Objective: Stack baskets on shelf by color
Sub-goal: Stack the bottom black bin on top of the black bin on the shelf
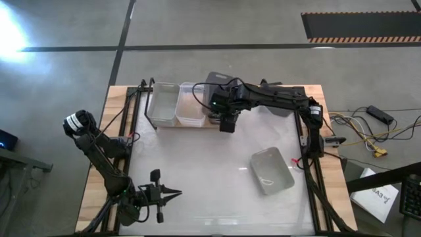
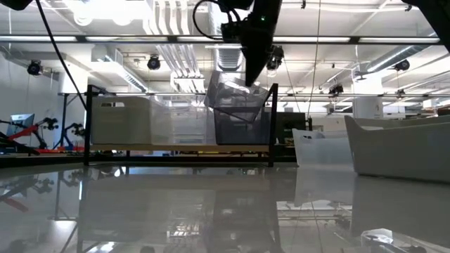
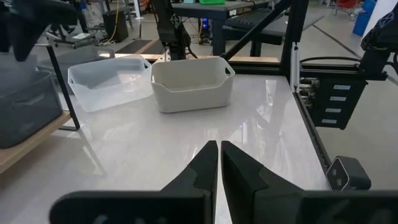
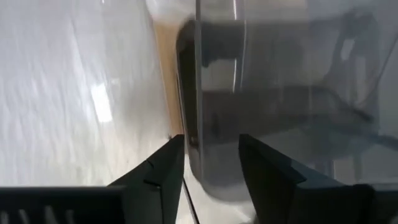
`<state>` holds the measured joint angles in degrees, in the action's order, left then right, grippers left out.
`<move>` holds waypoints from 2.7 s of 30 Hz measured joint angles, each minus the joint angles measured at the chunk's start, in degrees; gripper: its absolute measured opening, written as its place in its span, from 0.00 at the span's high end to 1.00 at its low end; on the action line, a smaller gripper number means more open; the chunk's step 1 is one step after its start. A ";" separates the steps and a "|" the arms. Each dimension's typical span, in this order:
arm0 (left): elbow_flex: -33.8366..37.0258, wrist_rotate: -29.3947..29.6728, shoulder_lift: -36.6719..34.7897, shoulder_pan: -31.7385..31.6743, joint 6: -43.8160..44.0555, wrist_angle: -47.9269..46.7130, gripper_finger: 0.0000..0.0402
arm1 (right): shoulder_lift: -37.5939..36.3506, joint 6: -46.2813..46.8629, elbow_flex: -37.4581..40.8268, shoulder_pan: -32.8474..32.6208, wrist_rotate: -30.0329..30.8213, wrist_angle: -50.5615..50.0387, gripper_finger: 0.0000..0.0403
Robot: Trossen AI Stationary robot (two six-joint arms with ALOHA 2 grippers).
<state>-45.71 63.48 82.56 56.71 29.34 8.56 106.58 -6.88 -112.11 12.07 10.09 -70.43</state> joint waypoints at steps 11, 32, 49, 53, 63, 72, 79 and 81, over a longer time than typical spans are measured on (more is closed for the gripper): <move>0.00 0.00 0.00 -0.04 0.02 0.00 0.99 | 0.36 -1.35 4.34 -1.06 -0.16 9.44 0.78; 0.00 0.02 0.00 -0.63 -0.13 -0.02 0.99 | 0.03 -1.47 -1.41 -1.57 3.25 -3.96 0.98; -0.36 1.44 -0.09 -2.42 -0.13 0.34 0.99 | 5.86 -3.90 -2.29 -1.70 5.66 -5.31 0.95; -1.18 2.95 -0.17 -3.63 -1.05 0.44 0.99 | 5.68 -2.40 -5.52 -1.70 7.23 -7.58 0.83; -1.70 2.85 -3.94 -12.34 -5.05 -0.54 0.99 | 1.33 0.92 -8.53 -4.94 9.39 -8.89 0.65; -1.29 -16.76 -13.55 -34.67 -14.53 -6.20 0.99 | -12.12 1.08 12.98 -7.90 9.07 8.00 0.72; -0.05 -28.67 -15.98 -48.98 -23.17 -6.58 0.99 | -24.53 1.33 33.48 -8.36 8.21 32.23 0.73; 0.00 -28.87 -15.78 -50.92 -25.55 -6.64 0.99 | -25.19 0.84 35.67 -7.18 5.68 36.43 0.70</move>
<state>-45.71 34.61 66.78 5.79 3.80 1.92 81.38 -6.04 -76.44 4.89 15.76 -34.01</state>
